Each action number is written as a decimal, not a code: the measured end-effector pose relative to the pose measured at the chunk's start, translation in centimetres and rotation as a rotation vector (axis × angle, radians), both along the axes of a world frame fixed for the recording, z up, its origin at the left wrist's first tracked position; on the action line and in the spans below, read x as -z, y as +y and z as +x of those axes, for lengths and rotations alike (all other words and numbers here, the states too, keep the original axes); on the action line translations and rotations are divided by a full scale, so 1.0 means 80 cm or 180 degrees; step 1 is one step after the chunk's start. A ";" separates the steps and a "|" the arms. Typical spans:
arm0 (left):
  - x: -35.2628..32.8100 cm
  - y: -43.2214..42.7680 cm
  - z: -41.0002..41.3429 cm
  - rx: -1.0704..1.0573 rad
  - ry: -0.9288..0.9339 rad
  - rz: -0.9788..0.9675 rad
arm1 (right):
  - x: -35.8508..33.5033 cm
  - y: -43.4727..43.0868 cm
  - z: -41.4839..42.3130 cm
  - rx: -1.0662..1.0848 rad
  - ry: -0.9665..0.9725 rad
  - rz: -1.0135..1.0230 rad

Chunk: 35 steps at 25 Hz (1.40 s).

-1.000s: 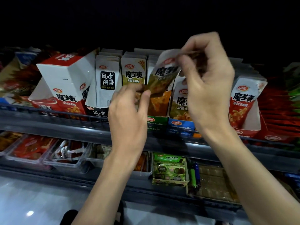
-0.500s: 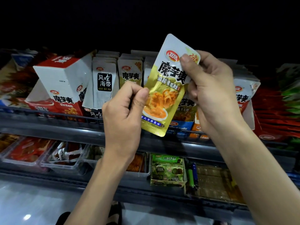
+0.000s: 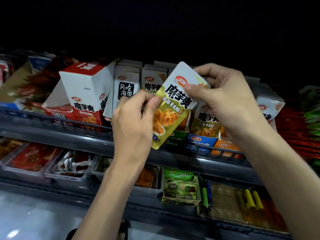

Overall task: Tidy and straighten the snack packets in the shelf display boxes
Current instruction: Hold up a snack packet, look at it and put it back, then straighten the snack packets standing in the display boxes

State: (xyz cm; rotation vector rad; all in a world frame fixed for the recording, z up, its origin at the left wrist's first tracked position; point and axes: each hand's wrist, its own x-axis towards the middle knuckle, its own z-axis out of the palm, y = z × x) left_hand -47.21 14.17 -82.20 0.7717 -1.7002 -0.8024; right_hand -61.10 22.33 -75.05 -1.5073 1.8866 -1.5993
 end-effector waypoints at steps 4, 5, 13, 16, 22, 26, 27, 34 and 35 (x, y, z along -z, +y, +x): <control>-0.007 -0.004 0.010 -0.0519 0.0157 0.0164 | -0.023 -0.039 0.015 0.0209 0.1185 0.0028; -0.009 -0.004 0.011 -0.0746 0.0032 0.0202 | -0.025 -0.051 0.013 0.0340 0.1230 -0.0081; -0.004 -0.006 0.017 -0.0876 -0.1821 0.0188 | -0.009 -0.124 0.008 0.1194 0.2148 -0.0176; -0.002 -0.004 0.019 -0.0697 -0.2265 0.0230 | 0.008 -0.138 0.010 0.1089 0.2692 -0.0003; -0.002 -0.005 0.021 -0.0638 -0.2360 0.0262 | 0.034 -0.158 0.015 0.1098 0.3602 0.0684; -0.002 -0.006 0.018 -0.0633 -0.2406 0.0217 | 0.028 -0.165 0.022 0.1080 0.3803 0.1081; -0.001 -0.006 0.017 -0.0631 -0.2412 0.0222 | 0.028 -0.166 0.025 0.1050 0.3794 0.1038; 0.000 -0.005 0.013 -0.0671 -0.2356 0.0141 | 0.028 -0.160 0.029 0.1251 0.4181 0.0847; 0.001 -0.005 0.012 -0.0672 -0.2316 0.0119 | 0.026 -0.153 0.029 0.1276 0.4205 0.0795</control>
